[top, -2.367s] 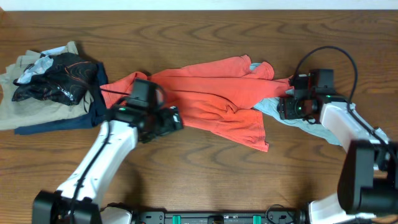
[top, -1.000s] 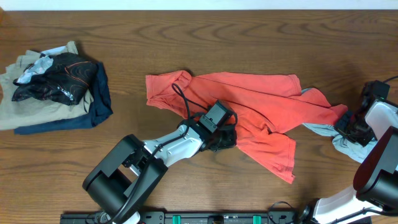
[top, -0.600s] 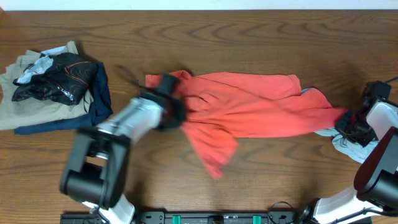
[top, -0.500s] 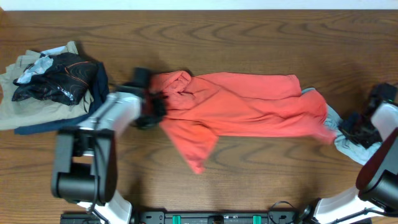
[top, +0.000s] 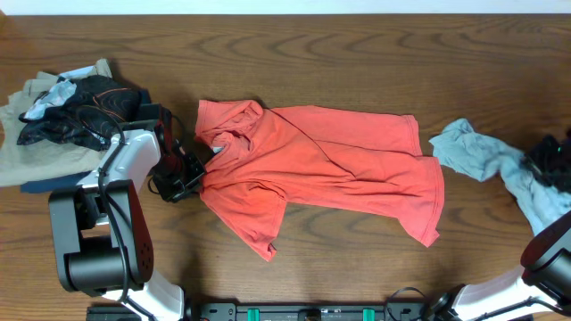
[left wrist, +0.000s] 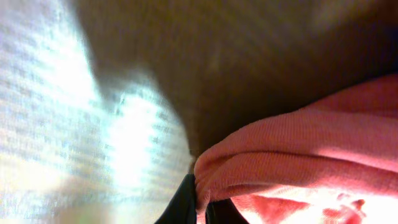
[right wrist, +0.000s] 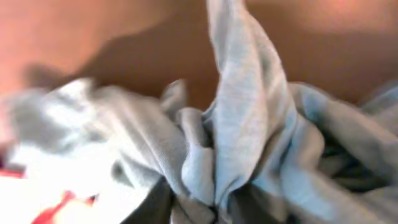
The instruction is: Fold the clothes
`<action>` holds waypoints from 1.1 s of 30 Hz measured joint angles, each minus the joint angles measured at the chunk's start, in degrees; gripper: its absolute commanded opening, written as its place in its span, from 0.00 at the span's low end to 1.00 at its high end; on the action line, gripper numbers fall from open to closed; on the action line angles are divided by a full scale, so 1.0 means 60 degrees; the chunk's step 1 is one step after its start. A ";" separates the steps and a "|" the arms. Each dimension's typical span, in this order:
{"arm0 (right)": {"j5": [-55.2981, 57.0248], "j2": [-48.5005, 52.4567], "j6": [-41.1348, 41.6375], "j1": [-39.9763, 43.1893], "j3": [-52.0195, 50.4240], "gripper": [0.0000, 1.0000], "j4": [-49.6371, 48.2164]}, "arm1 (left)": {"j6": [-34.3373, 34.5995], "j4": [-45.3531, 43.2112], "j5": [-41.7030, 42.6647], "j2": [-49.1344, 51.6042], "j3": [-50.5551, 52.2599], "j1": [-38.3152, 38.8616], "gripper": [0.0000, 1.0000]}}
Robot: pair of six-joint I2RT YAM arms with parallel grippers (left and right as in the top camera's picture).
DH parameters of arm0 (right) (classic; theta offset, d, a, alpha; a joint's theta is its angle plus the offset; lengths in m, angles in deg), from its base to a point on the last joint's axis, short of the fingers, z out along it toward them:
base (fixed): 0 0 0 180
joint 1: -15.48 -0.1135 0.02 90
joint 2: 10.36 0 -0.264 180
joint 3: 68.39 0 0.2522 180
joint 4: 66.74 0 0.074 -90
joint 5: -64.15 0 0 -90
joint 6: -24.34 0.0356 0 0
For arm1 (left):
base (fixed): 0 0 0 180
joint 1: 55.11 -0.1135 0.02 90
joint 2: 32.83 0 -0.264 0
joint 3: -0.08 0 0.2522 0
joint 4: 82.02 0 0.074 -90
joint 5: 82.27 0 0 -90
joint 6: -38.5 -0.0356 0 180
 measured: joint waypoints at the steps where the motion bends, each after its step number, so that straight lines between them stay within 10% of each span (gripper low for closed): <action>1: -0.0364 0.0000 -0.0317 -0.0120 0.0084 0.32 0.0051 | -0.0004 0.0095 0.0004 0.0000 0.0000 0.0000 0.12; 11: -0.0346 0.0004 -0.1362 -0.1632 -0.0029 0.35 -0.0011 | -0.0055 0.0299 0.0007 0.0000 0.0000 0.0000 0.17; 16: -0.0535 0.0004 -0.2084 -0.2331 -0.0029 0.17 -0.0142 | -0.0062 0.0299 0.0007 0.0000 0.0000 0.0000 0.23; 33: -0.0962 0.0004 -0.3599 -0.4040 -0.0036 0.01 -0.0747 | -0.0058 0.0295 0.0007 0.0000 0.0000 0.0000 0.25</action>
